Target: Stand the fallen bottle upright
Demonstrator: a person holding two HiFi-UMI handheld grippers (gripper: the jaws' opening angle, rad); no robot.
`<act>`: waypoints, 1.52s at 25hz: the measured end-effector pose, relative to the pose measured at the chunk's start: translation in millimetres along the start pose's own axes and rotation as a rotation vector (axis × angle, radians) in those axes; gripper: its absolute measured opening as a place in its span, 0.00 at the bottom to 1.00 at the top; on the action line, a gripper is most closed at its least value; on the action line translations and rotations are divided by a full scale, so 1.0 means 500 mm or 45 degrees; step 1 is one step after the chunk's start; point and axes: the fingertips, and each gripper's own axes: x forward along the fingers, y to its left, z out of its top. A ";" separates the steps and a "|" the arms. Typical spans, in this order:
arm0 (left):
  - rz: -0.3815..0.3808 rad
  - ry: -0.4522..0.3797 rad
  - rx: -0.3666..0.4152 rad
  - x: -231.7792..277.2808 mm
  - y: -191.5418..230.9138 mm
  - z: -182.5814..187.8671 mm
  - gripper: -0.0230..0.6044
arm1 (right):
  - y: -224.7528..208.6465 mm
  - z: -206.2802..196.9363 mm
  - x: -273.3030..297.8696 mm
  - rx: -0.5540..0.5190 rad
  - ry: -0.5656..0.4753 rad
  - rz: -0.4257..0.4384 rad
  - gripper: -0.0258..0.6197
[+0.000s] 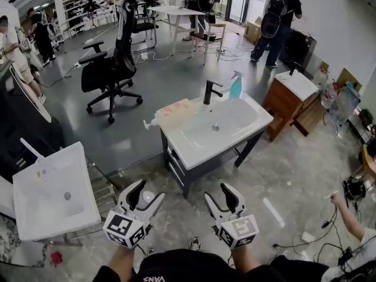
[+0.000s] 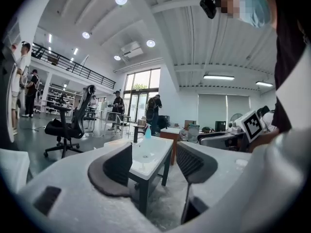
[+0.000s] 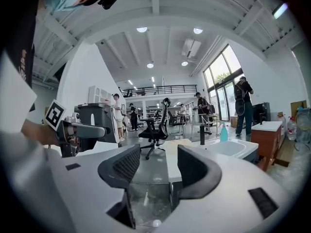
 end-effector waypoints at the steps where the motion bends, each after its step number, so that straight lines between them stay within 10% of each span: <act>1: 0.023 -0.004 -0.015 0.015 -0.006 0.000 0.48 | -0.020 -0.003 -0.001 0.001 0.009 0.014 0.39; 15: 0.158 -0.001 -0.137 0.138 -0.004 -0.014 0.49 | -0.157 -0.019 0.050 0.000 0.081 0.132 0.40; 38: 0.072 0.081 -0.447 0.466 0.436 -0.073 0.50 | -0.272 0.039 0.557 -0.078 0.147 0.080 0.40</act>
